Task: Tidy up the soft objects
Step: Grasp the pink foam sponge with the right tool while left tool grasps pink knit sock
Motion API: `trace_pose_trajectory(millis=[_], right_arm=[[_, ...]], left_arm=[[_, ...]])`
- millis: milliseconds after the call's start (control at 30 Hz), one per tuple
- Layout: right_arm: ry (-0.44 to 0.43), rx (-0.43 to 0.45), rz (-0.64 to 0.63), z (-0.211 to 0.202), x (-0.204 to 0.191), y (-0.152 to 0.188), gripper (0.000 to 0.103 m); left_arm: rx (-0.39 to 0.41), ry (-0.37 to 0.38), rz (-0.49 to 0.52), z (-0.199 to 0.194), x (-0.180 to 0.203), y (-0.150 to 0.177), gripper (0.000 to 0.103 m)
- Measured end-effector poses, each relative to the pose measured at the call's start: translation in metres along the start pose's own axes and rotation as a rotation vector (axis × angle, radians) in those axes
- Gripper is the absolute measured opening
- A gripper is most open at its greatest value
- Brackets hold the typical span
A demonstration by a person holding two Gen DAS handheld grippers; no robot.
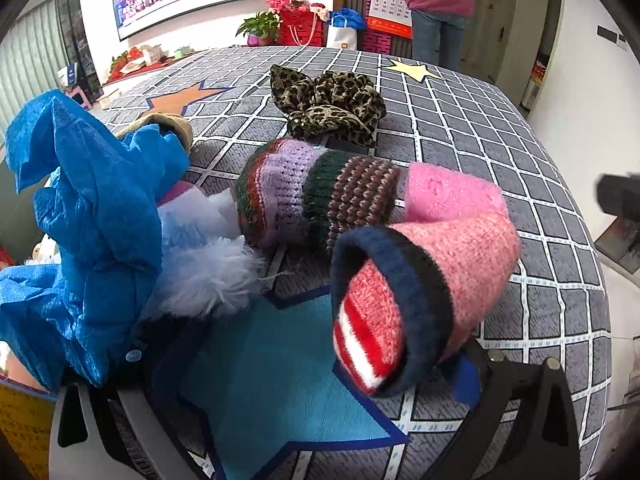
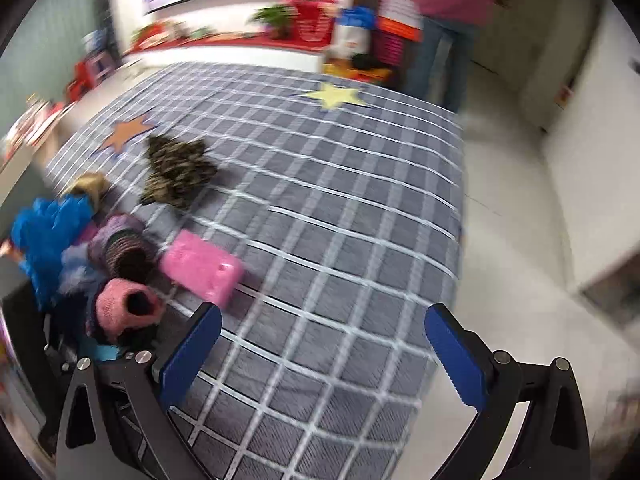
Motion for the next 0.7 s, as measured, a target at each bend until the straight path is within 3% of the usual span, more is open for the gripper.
trace_pose_trajectory(millis=[100, 133, 233, 300, 700], right_arm=[[-0.106, -0.027, -0.09, 0.013, -0.022, -0.005, 0.102], [-0.126, -0.044, -0.196, 0.021, -0.036, -0.006, 0.102], [-0.055, -0.025, -0.405, 0.033, -0.054, -0.007, 0.102], [-0.037, -0.025, -0.477, 0.04, -0.061, -0.009, 0.102], [-0.166, -0.096, -0.582, 0.08, -0.09, -0.025, 0.102]], left_arm=[[-0.009, 0.016, 0.029, 0.0, 0.001, 0.001, 0.103], [-0.007, 0.03, 0.049, -0.002, 0.004, 0.003, 0.103], [-0.003, 0.057, 0.086, 0.002, 0.005, 0.01, 0.103], [-0.005, 0.053, 0.08, 0.004, 0.006, 0.008, 0.103], [-0.004, 0.047, 0.082, 0.004, 0.006, 0.009, 0.103]])
Point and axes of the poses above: each gripper's, at about its wrist camera, not at the fingertips, and z roughly the way its jaws point, x to its right, y to its underside, the point moved 6 cm from there along z, roughly the way its jaws point, and after that the axes turned 1 degree about -z, right-handed, at the moved point
